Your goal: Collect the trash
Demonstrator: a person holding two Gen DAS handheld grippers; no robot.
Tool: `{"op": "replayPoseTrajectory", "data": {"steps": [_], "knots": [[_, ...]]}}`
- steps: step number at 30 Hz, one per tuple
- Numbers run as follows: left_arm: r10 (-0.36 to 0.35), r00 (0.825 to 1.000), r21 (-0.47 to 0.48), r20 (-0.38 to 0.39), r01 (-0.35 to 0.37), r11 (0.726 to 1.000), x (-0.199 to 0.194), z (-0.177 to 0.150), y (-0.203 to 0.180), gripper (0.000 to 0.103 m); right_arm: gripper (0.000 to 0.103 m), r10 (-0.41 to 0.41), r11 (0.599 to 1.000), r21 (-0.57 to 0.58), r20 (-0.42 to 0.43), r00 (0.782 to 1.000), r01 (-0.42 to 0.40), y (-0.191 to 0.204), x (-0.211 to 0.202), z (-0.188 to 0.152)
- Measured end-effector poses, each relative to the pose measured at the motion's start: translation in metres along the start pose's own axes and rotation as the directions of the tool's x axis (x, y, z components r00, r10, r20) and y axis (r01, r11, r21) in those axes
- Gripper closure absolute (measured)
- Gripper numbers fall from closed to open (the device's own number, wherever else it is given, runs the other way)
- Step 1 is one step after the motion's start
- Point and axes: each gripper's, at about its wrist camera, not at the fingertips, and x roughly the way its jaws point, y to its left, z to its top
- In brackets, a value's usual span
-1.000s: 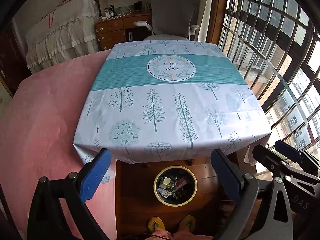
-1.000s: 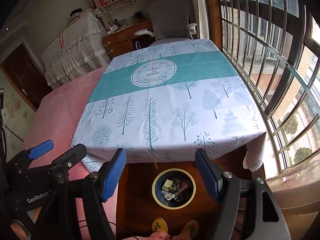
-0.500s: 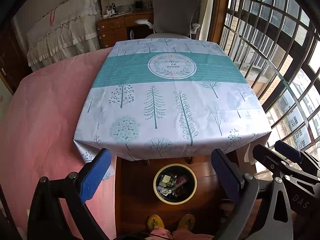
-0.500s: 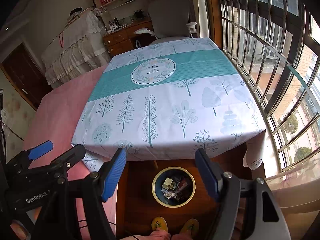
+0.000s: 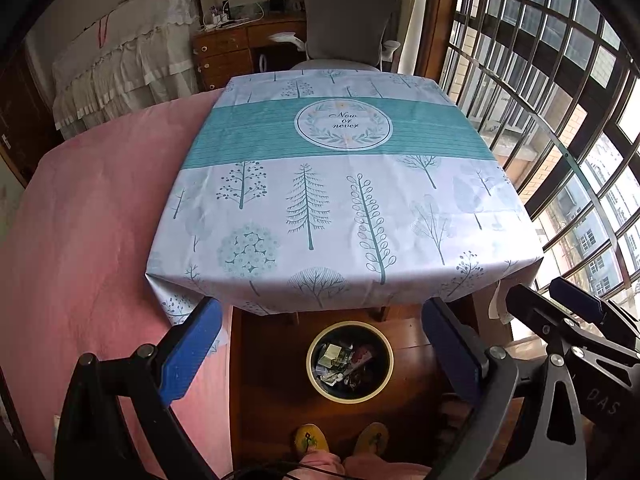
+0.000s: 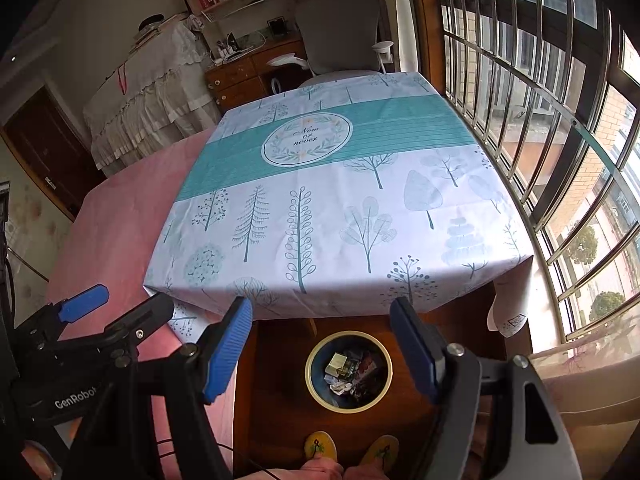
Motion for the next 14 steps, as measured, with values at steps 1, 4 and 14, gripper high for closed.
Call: {"op": "replayPoseTrajectory", "data": {"steps": [1, 4, 14], "knots": [[-0.001, 1.000, 0.000, -0.001, 0.001, 1.000, 0.0001, -0.0002, 0.0000, 0.004, 0.031, 0.000, 1.000, 0.001, -0.001, 1.000, 0.000, 0.0001, -0.0001, -0.0019], [0.000, 1.000, -0.001, -0.002, 0.000, 1.000, 0.0002, -0.0002, -0.0001, 0.004, 0.031, 0.000, 1.000, 0.003, -0.002, 1.000, 0.000, 0.0012, -0.0006, -0.0051], [0.001, 1.000, 0.000, -0.004, -0.001, 1.000, 0.0003, -0.0016, -0.0003, 0.004, 0.031, 0.001, 1.000, 0.003, -0.003, 1.000, -0.001, -0.0002, -0.0001, -0.0042]]}}
